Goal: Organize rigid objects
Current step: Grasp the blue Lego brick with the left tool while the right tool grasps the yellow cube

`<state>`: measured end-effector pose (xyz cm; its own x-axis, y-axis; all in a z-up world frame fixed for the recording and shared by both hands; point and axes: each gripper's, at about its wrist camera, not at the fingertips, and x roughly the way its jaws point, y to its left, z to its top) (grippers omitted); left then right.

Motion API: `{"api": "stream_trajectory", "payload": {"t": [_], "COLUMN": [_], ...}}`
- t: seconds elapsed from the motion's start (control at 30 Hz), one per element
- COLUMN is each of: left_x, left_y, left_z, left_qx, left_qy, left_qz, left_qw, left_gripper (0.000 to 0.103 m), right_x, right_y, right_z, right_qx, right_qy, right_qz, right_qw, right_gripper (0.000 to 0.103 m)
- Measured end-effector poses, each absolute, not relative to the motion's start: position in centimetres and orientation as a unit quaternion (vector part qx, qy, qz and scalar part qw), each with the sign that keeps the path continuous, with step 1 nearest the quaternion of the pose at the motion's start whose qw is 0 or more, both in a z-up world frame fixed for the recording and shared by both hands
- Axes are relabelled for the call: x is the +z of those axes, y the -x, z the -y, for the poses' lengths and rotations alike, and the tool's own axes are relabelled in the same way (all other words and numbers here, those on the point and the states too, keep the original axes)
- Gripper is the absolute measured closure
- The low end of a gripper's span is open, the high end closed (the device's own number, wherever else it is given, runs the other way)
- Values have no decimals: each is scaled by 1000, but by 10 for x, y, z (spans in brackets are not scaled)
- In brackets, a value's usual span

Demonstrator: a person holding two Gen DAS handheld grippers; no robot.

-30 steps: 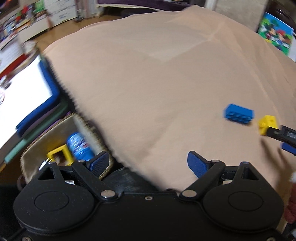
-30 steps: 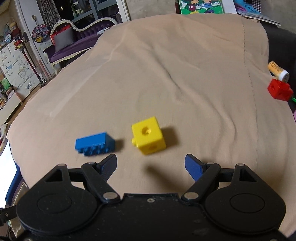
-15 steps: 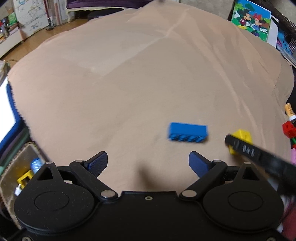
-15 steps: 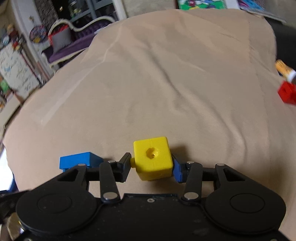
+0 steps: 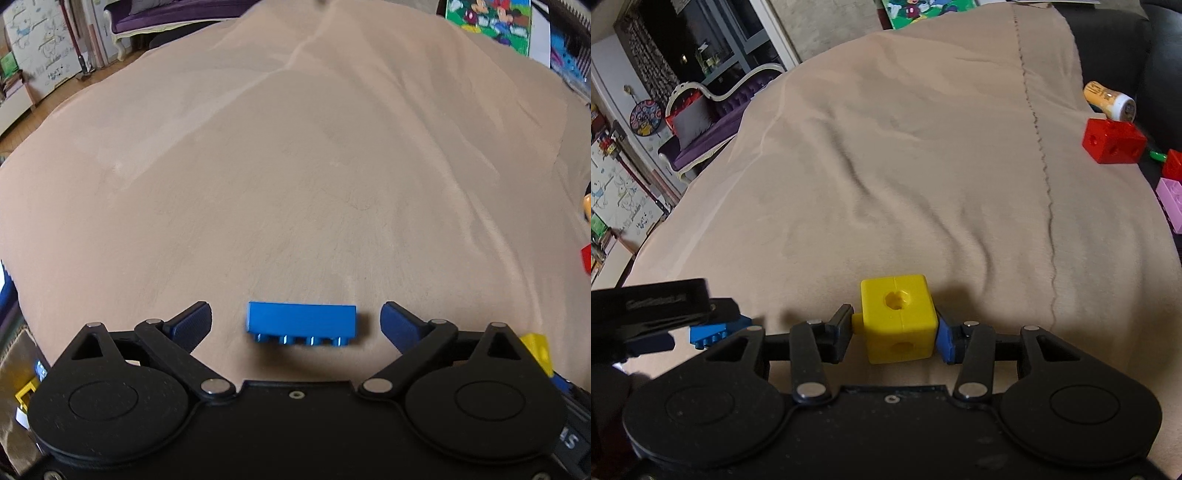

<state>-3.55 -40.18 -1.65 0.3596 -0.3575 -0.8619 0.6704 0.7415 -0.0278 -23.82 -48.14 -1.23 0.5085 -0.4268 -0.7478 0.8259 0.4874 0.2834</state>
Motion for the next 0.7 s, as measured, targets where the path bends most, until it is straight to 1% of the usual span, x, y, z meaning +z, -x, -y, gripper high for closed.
{"api": "stream_trajectory", "payload": {"t": [0.03, 0.07, 0.1, 0.13, 0.17, 0.23, 0.37, 0.43, 0.47, 0.7], "left_x": [-20, -23, -26, -31, -35, -33, -26, -23, -22, -13], "left_y": [34, 32, 29, 25, 21, 18, 19, 17, 17, 10], "left_z": [404, 404, 405, 407, 406, 401, 386, 373, 367, 311], "left_qx": [-320, -321, -321, -321, -321, -326, -323, -323, -321, -292], "left_qy": [-168, -167, -164, -157, -148, -133, -133, -122, -118, -101], "left_qz": [-474, -481, -492, -505, -517, -513, -506, -510, -512, -517], "left_qw": [803, 798, 792, 786, 779, 783, 789, 788, 788, 798], "left_gripper": [16, 26, 32, 42, 44, 44, 44, 44, 44, 44], "right_x": [-13, -14, -14, -13, -13, -13, -11, -9, -8, -3], "right_y": [239, 239, 238, 240, 239, 239, 234, 230, 228, 203], "right_z": [478, 479, 479, 480, 479, 479, 475, 470, 466, 444], "right_qx": [-389, -389, -389, -389, -388, -386, -383, -379, -377, -360], "right_qy": [-326, -328, -329, -329, -327, -326, -322, -318, -315, -290], "right_qz": [-307, -307, -307, -308, -309, -311, -314, -316, -317, -330], "right_qw": [805, 804, 804, 804, 804, 805, 807, 809, 811, 823], "right_gripper": [58, 58, 58, 58, 58, 58, 58, 58, 60, 60]}}
